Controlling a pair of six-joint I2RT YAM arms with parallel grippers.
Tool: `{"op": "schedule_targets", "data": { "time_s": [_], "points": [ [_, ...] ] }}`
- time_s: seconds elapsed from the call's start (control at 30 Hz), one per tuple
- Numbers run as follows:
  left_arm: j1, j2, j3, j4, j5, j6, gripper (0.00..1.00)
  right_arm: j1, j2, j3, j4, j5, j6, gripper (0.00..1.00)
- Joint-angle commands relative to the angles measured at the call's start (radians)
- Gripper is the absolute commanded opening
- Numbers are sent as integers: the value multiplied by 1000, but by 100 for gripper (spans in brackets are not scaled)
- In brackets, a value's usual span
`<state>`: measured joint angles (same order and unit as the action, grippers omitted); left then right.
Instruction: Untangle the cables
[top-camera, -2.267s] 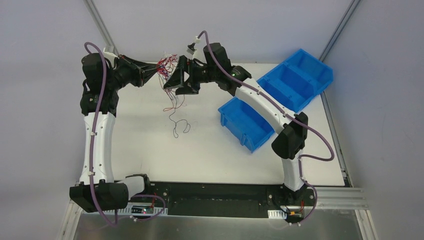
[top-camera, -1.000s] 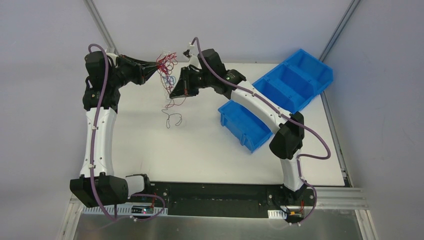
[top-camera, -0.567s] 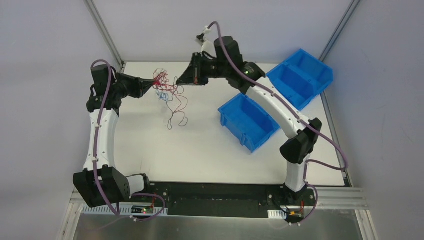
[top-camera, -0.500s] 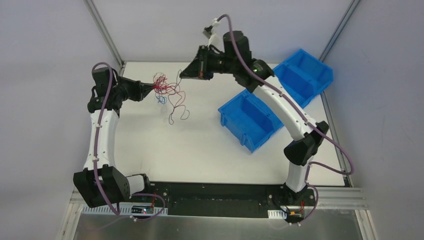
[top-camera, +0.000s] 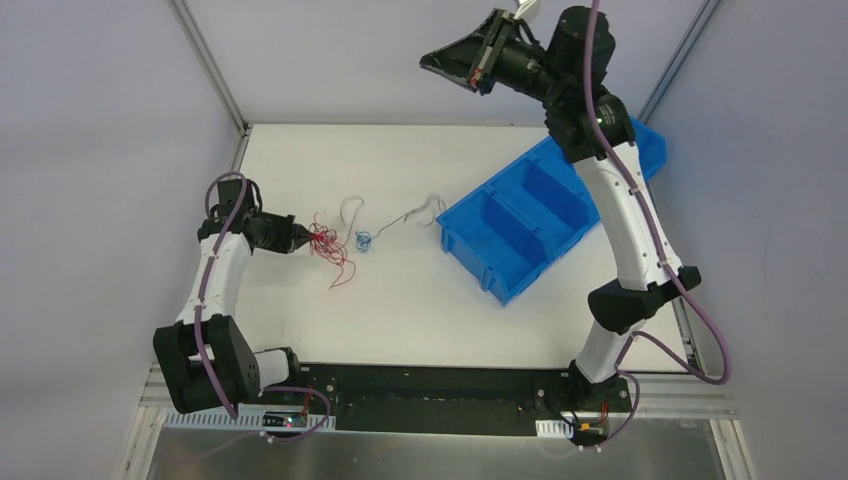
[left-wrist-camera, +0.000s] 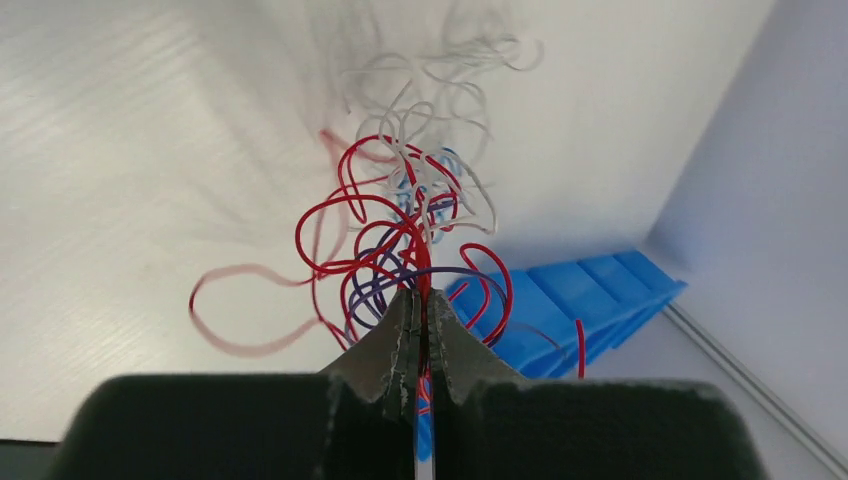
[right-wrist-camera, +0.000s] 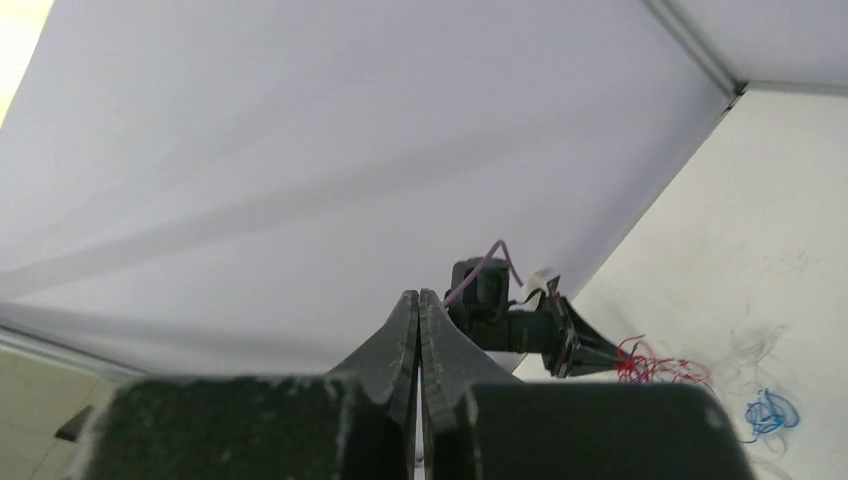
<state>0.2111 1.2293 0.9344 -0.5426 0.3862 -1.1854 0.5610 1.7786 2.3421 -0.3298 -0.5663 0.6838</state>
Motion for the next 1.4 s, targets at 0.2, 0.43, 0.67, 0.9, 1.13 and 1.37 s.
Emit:
{"op": "schedule_targets", "data": {
  "time_s": [0.2,0.43,0.67,0.9,1.13,1.37],
  "points": [
    [20,44,-48,-45,-71,48,0,-206,-89,4,16,-48,49,0],
    [18,29,62,-52,-36,47,0,-63,-55,-196,-353,15,-274,38],
    [19,46,93,-67,-23,47,0,131,166,-164,-631,257,-458,52],
    [16,47,82,-68,-11,54,0,137,249,-357,-382,213,-208,52],
    [-1,35,40,-66,-10,62,0,153,348,-409,-234,160,-56,49],
    [-14,35,40,-60,-6,69,0,180,465,-344,-229,164,-2,45]
  ]
}}
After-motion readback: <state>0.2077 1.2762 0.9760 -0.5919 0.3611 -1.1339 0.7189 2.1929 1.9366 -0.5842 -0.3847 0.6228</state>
